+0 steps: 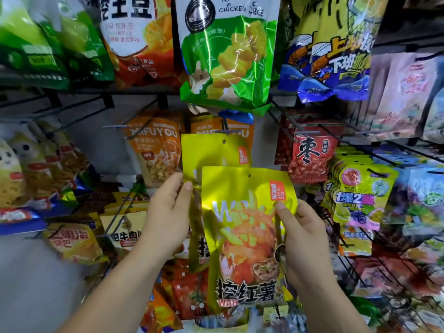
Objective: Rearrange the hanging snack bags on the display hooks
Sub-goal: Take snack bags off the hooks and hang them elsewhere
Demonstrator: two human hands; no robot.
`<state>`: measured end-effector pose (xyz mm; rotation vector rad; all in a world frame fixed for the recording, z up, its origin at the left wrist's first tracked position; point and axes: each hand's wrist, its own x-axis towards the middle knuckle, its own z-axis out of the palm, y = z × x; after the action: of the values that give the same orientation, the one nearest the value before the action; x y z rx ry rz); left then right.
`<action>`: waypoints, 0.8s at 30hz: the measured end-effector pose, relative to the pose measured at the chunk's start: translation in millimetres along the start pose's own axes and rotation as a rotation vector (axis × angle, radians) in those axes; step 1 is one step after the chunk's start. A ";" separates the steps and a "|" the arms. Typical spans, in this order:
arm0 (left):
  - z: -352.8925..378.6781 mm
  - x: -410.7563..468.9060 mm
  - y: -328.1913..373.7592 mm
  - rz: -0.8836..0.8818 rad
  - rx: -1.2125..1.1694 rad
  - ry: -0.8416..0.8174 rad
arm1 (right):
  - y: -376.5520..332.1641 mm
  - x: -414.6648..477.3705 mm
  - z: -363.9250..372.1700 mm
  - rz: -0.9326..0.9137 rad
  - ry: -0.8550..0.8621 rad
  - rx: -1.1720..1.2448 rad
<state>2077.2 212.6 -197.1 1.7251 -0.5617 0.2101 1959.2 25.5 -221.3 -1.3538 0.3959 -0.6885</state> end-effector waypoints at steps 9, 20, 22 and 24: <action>9.1 -11.4 9.8 -0.156 -0.185 0.017 | -3.8 11.7 8.3 -0.066 0.012 -0.030; 16.3 -47.3 -10.3 -0.353 -0.450 0.125 | 22.4 6.1 37.1 -0.085 0.109 -0.174; 18.0 -48.4 -8.4 -0.340 -0.408 0.102 | 25.8 4.9 44.5 -0.084 0.145 -0.195; 17.9 -43.1 -9.4 -0.315 -0.332 0.082 | 33.7 6.8 50.3 -0.075 0.146 -0.201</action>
<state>2041.5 207.6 -228.1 1.4490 -0.2420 -0.0360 2003.4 61.0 -243.5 -1.5191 0.5445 -0.8299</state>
